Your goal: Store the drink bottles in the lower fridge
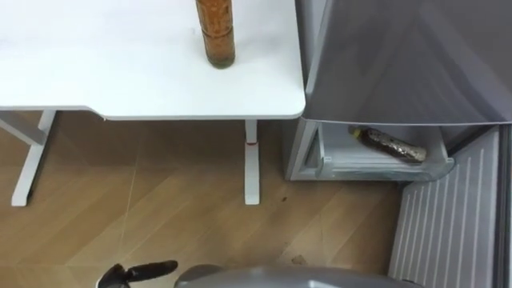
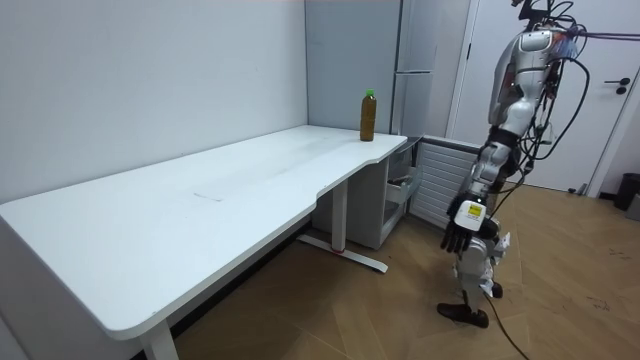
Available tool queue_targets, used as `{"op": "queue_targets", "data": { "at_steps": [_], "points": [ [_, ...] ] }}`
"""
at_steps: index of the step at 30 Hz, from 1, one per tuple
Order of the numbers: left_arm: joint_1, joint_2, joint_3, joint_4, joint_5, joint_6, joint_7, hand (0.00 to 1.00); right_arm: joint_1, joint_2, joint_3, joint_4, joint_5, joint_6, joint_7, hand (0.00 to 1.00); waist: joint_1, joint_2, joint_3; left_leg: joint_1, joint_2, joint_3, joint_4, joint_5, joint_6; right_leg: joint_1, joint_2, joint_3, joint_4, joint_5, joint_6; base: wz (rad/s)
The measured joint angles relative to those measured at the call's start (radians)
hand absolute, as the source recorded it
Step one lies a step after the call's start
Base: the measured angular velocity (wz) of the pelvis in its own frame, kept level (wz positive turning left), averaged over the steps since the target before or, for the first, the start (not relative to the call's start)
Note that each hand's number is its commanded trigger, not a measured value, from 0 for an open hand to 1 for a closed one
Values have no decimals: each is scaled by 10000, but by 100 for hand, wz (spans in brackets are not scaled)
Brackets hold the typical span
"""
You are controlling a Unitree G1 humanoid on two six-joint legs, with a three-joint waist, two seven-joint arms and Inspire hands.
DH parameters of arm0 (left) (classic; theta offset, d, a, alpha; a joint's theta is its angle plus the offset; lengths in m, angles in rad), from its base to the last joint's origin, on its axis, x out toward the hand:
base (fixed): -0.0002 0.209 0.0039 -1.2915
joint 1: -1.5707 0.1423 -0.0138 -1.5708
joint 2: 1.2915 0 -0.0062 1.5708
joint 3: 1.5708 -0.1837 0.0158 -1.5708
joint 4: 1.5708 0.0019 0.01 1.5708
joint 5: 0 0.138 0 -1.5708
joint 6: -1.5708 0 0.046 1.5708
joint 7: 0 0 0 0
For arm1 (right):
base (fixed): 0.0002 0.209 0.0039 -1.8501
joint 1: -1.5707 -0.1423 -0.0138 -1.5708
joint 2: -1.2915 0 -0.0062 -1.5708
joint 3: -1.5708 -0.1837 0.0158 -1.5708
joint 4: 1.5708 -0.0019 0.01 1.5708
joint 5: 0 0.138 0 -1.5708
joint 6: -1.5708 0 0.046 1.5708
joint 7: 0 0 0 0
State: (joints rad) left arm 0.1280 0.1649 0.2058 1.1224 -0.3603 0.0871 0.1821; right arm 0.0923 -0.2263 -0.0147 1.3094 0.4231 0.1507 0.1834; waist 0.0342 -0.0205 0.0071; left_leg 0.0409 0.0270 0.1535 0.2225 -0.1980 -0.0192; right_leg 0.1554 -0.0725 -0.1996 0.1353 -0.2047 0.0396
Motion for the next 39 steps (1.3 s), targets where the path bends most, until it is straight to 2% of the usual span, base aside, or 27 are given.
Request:
{"op": "queue_targets", "data": {
  "at_steps": [3,5,6,7,9,14,16,19,27,31,39],
  "points": [
    [9,-20,705,-382,-513,-1,594,0,79,17,-14,-167,-99,-91,-255,0,25,68,-6,81,50,78,-2,-76,-19,26,39,70,5,-1,-4,-12],
    [55,-81,1171,-977,-629,-50,1126,0,140,27,-151,-162,-157,-144,-332,0,18,75,-12,126,47,73,-36,-76,-20,43,39,68,14,-1,-5,0],
    [93,-132,1386,-1449,-618,-115,1497,0,190,28,-215,-158,-205,-239,-333,0,8,39,-40,157,43,75,-72,-75,-18,48,36,73,31,0,-5,0],
    [123,-163,1511,-1924,-596,-230,1904,0,216,47,-307,-149,-364,-300,-316,0,-2,93,-16,166,41,72,-84,-74,-18,47,35,71,45,0,-5,0],
    [127,-167,1597,-2753,-575,-341,2550,0,264,55,-450,-165,-449,-311,-285,0,-5,73,-33,171,40,65,-81,-74,-18,43,35,72,58,0,-5,0],
    [115,-202,1562,-4854,-607,-977,4152,0,382,126,-498,-175,-516,-489,-438,0,-67,78,-44,38,26,-42,-3,-77,-14,-25,36,36,57,1,-6,2],
    [143,-239,1477,-5930,-667,-1149,4989,0,467,175,-492,-367,-526,-519,-737,0,-42,84,-116,-31,17,-93,-1,-80,-11,-99,37,40,58,1,-6,0],
    [189,-255,1411,-6875,-698,-1470,5781,0,486,178,-503,-424,-709,-521,-843,0,-39,55,-166,29,11,-170,-6,-78,-9,-98,37,49,149,1,-6,0],
    [203,-294,1472,-9032,499,-1875,6712,0,531,276,-493,-466,-1130,-707,-698,0,18,79,-142,223,12,-207,-34,-80,-9,71,45,70,164,2,-7,-1],
    [216,-283,1473,-10141,605,-1969,7100,0,575,297,-492,-454,-1076,-765,-711,0,-14,95,-138,206,-1,-318,19,-79,-9,119,53,47,162,2,-9,3],
    [210,-113,1529,-11851,1851,-2199,6932,0,715,336,-475,-659,-1160,-985,-753,0,-1,110,-130,36,-51,-524,134,-78,-3,113,51,-30,13,7,-20,3]
  ]
}}
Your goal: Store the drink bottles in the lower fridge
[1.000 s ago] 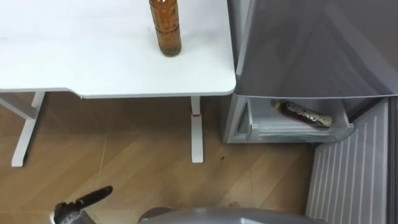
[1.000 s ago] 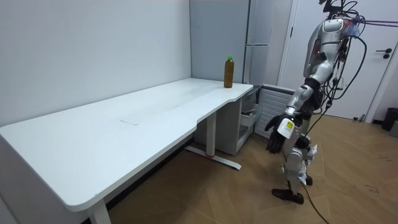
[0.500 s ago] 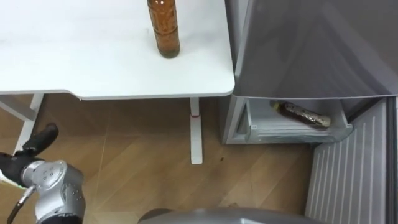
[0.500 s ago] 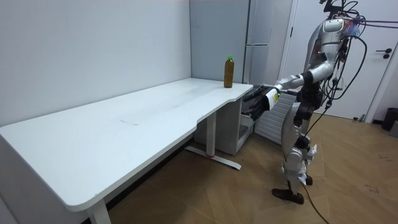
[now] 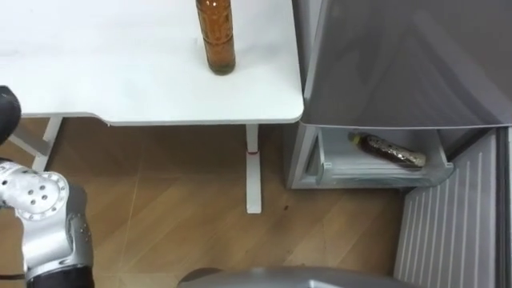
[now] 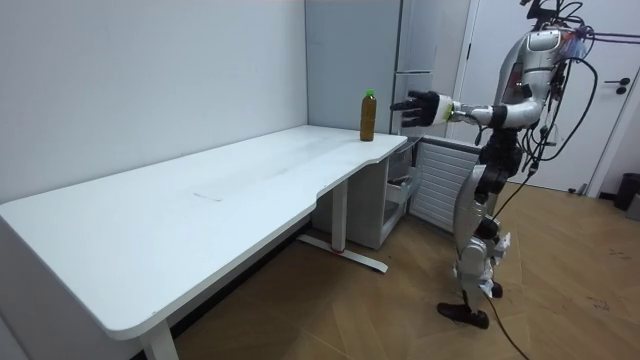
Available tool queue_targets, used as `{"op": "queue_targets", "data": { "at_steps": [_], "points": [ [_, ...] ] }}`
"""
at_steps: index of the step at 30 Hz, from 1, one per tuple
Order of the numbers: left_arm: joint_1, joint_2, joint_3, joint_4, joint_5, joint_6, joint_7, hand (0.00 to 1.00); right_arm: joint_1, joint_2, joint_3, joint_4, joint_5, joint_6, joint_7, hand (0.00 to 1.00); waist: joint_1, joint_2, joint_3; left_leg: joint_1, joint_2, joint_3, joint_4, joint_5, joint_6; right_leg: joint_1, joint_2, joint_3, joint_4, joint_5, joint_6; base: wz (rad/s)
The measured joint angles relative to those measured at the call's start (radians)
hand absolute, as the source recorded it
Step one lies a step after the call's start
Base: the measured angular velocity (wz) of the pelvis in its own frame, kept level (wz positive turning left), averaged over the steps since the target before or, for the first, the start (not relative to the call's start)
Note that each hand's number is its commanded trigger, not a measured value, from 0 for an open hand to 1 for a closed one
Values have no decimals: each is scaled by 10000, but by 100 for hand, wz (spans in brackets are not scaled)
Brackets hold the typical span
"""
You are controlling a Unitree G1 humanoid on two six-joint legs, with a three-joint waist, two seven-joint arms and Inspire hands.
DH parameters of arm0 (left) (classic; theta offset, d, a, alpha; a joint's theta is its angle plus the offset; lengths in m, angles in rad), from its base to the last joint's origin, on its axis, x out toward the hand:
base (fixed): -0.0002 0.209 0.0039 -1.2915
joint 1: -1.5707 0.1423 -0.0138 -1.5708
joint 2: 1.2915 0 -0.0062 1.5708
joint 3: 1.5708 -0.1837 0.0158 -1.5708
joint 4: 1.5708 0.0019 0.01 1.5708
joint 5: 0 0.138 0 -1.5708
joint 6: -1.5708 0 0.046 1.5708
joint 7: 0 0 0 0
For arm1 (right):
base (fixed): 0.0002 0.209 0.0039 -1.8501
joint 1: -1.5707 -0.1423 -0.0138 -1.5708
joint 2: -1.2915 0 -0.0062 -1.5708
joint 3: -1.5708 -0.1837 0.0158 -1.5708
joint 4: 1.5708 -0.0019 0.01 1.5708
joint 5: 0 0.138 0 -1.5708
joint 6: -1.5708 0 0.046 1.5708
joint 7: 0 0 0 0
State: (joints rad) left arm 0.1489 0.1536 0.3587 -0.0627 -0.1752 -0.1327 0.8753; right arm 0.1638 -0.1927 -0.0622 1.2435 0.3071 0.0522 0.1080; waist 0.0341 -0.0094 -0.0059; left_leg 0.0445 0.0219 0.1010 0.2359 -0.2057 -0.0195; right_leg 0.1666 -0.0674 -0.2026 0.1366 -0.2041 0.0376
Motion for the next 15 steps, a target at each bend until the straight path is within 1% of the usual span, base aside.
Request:
{"op": "queue_targets", "data": {
  "at_steps": [1,4,5,7,8,13,15],
  "points": [
    [-4,1,-4,-145,326,0,-126,0,-8,11,-3,8,7,-9,9,0,-16,1,4,-10,-2,-5,3,0,0,1,1,-9,-14,2,-2,4],
    [-44,17,-35,-406,838,-2,-567,0,-63,45,-3,18,-4,-116,55,0,-64,-4,7,-5,-2,-2,-10,0,0,4,4,-1,-28,1,-2,0],
    [-44,18,-49,-456,898,-2,-650,0,-67,55,-2,18,-4,-126,62,0,-73,-7,10,2,-2,-3,-19,0,0,7,4,2,-29,1,-2,0],
    [-43,19,-113,-695,924,-2,-1034,0,-58,96,-3,20,1,-216,132,0,-97,-39,47,47,-2,-25,-36,0,0,55,4,12,-32,1,-2,0],
    [-42,19,-119,-753,918,-2,-1132,0,-60,102,-3,23,1,-226,139,0,-96,-38,54,52,-2,-32,-38,0,0,58,4,20,-32,1,-2,0],
    [-44,18,-654,-1223,920,-4,-2013,0,-90,114,-10,112,-43,-497,173,0,-166,-7,99,-16,2,-62,-53,-3,0,-29,13,-2,-6,4,-4,0],
    [-45,13,-770,-1239,920,-8,-2399,0,-122,114,-12,193,-64,-548,199,0,-209,1,99,-25,7,-67,-67,-3,0,-48,21,7,0,5,-6,0]
  ]
}}
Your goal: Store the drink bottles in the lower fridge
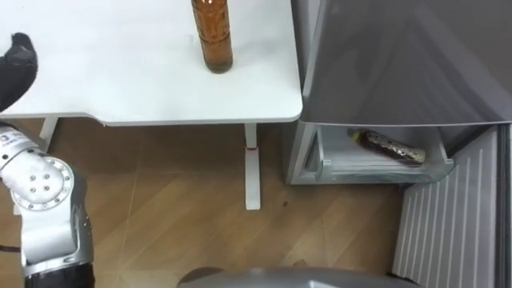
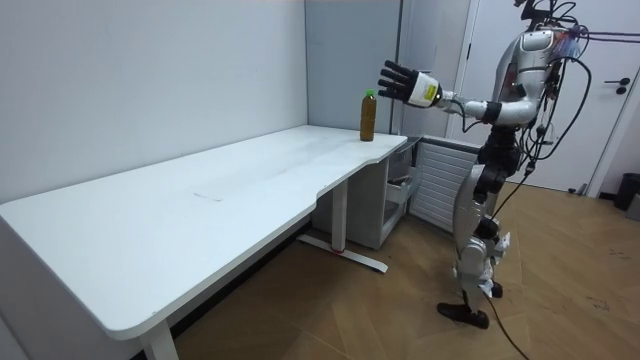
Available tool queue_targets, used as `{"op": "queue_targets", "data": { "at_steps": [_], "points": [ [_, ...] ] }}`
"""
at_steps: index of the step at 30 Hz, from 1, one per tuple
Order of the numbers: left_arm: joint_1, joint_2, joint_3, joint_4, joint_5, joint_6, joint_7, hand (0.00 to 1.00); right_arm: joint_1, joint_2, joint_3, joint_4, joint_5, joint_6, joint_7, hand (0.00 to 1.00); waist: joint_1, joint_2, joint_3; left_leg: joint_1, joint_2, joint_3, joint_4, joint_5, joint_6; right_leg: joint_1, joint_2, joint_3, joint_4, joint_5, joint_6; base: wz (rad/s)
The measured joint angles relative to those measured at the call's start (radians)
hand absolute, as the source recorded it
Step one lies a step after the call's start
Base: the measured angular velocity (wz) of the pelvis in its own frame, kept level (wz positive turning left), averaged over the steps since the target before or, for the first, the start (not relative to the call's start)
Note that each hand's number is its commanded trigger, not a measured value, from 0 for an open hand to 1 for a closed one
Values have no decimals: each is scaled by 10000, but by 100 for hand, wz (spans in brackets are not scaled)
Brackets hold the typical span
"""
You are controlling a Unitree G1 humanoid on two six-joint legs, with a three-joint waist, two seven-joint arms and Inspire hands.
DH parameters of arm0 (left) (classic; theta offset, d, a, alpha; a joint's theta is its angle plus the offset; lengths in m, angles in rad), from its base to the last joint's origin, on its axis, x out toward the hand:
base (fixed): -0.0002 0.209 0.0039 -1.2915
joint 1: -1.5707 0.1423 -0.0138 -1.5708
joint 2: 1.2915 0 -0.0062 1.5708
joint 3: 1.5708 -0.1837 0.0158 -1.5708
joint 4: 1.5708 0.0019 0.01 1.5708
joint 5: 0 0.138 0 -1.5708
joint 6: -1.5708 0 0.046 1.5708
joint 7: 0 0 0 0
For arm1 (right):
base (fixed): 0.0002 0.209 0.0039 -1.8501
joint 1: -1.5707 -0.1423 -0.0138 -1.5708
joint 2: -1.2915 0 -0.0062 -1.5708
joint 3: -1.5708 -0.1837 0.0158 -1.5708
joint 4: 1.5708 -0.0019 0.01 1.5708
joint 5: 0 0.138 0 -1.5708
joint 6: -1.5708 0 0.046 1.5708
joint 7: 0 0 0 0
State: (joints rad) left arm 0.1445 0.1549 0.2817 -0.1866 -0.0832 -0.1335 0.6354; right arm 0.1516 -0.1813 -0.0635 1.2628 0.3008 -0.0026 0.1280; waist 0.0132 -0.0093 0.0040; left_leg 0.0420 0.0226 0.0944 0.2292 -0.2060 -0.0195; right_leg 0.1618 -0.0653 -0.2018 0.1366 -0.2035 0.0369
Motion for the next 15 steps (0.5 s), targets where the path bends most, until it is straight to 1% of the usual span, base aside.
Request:
{"op": "queue_targets", "data": {
  "at_steps": [3,5,7,8,9,10,11,13,15],
  "points": [
    [-28,-1,-159,-181,-58,3,-524,0,-91,-3,-5,79,2,-13,95,0,-128,4,1,-62,9,-1,27,-2,-1,-55,12,26,-1,12,-17,0],
    [-139,3,-227,-302,-495,2,-874,0,-120,-20,-17,126,8,22,214,0,-211,-17,-6,-68,7,-7,25,-2,-1,-49,12,55,14,13,-17,0],
    [-234,2,-277,-253,-838,4,-1411,0,-166,-57,-33,211,12,49,392,0,-339,-32,3,-48,7,-17,30,-2,0,-8,13,64,20,13,-17,0],
    [-233,1,-321,-209,-839,12,-1575,0,-171,-55,-54,216,18,49,407,0,-352,-27,7,-45,7,-9,36,-2,0,-3,13,66,21,13,-17,0],
    [-232,0,-397,-129,-907,28,-1935,0,-169,-57,-101,234,23,48,473,0,-368,-24,18,-54,8,-3,63,-2,0,-11,13,78,23,13,-18,0],
    [-231,-6,-550,-129,-1250,49,-2287,0,-162,-57,-107,243,49,49,527,0,-368,-15,31,-76,11,-12,67,-2,0,-37,16,103,23,15,-20,0],
    [-232,-9,-600,-122,-1329,77,-2446,0,-163,-57,-127,249,51,49,553,0,-379,-14,42,-84,11,-17,69,-2,0,-42,16,111,23,16,-22,0],
    [-241,-8,-765,13,-1645,213,-3051,0,-164,-73,-175,259,53,54,598,0,-408,9,69,-60,14,13,67,-2,0,-51,17,174,41,18,-24,-4],
    [-244,-8,-859,134,-1846,321,-3460,0,-163,-89,-193,243,33,59,643,0,-413,22,81,-41,23,81,49,-4,2,-72,20,228,58,18,-24,-7]
  ]
}}
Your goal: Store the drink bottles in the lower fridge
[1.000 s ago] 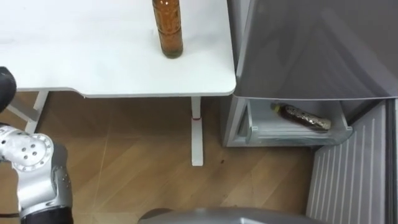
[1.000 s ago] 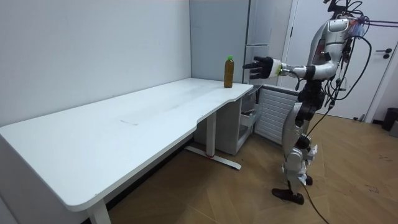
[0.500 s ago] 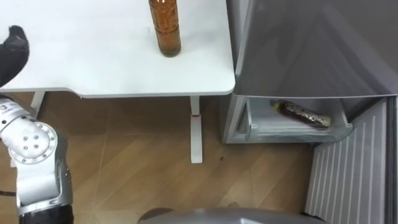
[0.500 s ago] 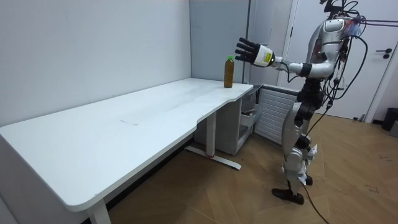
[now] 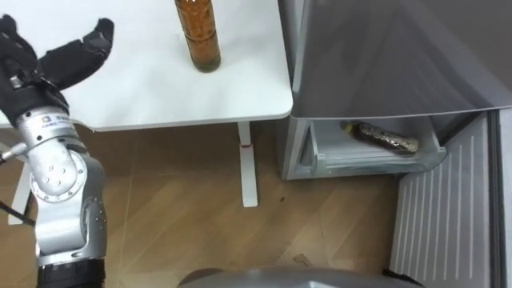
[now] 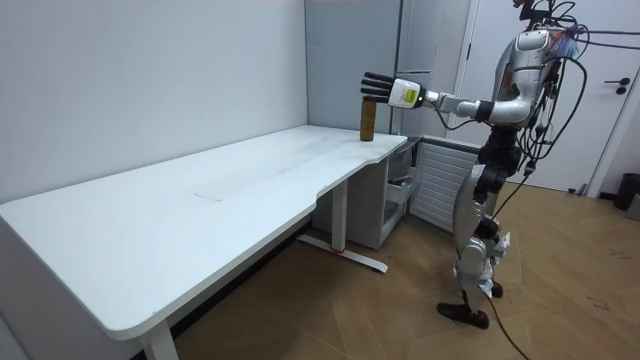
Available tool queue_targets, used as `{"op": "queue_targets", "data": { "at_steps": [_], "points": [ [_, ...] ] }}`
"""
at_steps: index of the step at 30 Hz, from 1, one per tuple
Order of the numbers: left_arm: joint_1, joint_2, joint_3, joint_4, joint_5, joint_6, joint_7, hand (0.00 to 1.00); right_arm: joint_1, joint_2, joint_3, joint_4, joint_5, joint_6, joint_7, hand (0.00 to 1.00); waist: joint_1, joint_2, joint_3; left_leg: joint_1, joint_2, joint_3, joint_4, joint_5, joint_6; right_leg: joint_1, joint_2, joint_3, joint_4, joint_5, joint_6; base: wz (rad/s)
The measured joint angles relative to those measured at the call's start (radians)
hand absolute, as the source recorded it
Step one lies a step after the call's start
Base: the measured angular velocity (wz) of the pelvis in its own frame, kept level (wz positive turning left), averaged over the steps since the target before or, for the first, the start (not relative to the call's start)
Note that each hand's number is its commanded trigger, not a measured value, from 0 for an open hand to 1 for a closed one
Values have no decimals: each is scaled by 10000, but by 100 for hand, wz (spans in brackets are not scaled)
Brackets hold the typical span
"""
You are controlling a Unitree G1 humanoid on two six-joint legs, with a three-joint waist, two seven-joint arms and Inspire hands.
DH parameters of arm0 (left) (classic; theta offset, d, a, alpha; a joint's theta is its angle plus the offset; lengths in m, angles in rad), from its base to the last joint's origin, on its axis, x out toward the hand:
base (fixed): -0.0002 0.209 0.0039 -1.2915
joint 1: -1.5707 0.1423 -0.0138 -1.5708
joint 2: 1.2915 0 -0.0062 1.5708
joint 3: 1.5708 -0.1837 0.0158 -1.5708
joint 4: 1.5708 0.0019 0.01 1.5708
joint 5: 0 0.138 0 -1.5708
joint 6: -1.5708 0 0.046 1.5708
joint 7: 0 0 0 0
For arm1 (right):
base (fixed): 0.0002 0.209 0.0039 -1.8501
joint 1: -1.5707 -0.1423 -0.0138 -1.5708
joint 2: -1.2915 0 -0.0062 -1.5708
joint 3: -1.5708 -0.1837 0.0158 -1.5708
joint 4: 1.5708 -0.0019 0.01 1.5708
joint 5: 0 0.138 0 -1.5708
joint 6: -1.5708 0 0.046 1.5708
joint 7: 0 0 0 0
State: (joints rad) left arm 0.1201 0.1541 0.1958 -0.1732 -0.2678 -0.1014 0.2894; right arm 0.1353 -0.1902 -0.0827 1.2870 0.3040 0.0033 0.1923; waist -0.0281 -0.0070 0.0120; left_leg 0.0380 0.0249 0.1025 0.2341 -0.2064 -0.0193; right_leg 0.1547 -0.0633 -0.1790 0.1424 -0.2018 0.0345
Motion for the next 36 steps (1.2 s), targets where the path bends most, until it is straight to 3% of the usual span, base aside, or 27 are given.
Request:
{"op": "queue_targets", "data": {
  "at_steps": [7,15,23,28,36],
  "points": [
    [-98,4,-32,16,-809,303,-1104,0,21,-9,-253,-76,-35,112,205,0,-41,14,-9,-95,20,71,-1,1,1,-224,10,126,112,3,-4,-6],
    [-134,6,-34,410,-935,590,-1649,0,21,-15,-276,-148,-38,157,185,0,-187,80,-45,-89,25,86,-6,1,1,-251,19,122,128,3,-5,0],
    [-533,13,-6,1421,-945,1096,-2207,0,-1,-41,-391,-169,-138,391,110,0,-201,116,-47,12,101,342,2,-11,-5,-301,58,361,229,10,-17,-9],
    [-1324,189,180,2277,-947,1675,-2428,0,37,-39,-628,-422,-584,684,102,0,-245,103,-41,35,160,405,-7,-26,-17,-366,102,427,292,29,-47,-7],
    [-1595,189,331,2388,-981,1864,-2606,0,55,-43,-764,-475,-818,865,124,0,-334,76,-59,168,179,620,-43,-26,-17,-372,118,695,293,39,-59,-9]
  ]
}}
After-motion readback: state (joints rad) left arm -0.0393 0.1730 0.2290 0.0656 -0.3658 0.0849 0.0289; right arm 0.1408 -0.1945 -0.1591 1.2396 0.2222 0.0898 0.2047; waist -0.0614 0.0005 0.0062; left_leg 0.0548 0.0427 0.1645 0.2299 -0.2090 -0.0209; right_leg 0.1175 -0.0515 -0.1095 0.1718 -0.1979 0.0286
